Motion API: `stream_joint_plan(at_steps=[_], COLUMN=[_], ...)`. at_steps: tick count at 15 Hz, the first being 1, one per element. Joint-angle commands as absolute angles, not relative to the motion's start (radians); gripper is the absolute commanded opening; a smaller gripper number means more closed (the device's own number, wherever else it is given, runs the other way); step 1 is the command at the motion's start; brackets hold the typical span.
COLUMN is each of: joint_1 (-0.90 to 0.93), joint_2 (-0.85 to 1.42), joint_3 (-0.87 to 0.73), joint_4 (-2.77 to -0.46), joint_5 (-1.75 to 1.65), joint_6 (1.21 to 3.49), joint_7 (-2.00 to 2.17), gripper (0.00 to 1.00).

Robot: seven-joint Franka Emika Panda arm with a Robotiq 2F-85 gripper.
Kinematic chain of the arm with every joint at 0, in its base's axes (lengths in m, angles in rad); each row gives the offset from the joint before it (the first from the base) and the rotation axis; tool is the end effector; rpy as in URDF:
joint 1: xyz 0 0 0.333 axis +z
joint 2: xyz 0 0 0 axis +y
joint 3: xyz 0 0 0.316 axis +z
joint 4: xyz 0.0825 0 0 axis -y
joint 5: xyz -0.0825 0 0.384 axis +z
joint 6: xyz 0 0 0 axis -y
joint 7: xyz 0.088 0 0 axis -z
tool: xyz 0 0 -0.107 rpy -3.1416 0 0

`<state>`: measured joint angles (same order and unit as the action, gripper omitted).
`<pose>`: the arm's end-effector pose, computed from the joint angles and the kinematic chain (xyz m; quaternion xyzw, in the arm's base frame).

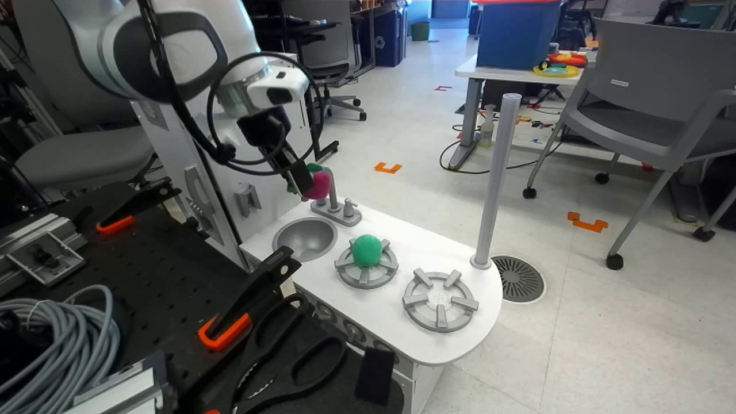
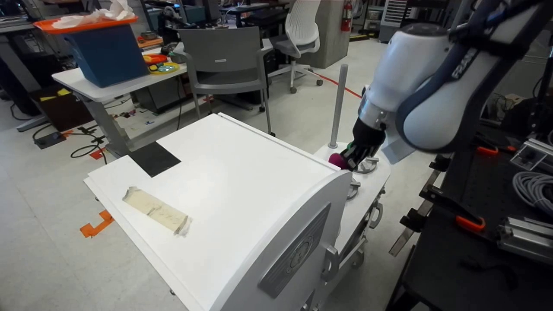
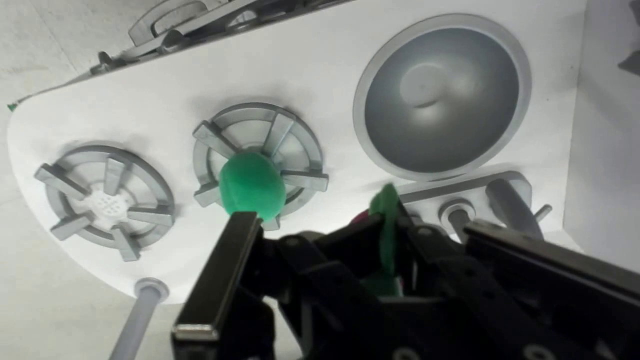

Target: Remove the toy vegetable from the sink and put it on the right stove plate

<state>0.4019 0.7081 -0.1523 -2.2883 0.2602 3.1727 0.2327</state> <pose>0.5027 0.0957 0.0676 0.9896 -0.0986 0.1037 0.0149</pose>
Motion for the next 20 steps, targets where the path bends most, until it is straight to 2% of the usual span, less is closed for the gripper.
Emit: stream_joint_plan(at_steps=[1,5,13,20], joint_1=[0.235,0.067,-0.162,-0.171], joint_2=[0.49,0.467,0.822,1.11], joint_3=[-0.084,-0.052,-0.032,-0.062], joint_4=[-2.361,-2.25,-1.875,-1.6], joint_5=[0.263,0.301,0.392,0.376], joint_6=[2.99,2.825,2.727,2.648], joint_7=[0.254,0.293,0.339,0.412], gripper=[0.0,0.0,0.0,0.0])
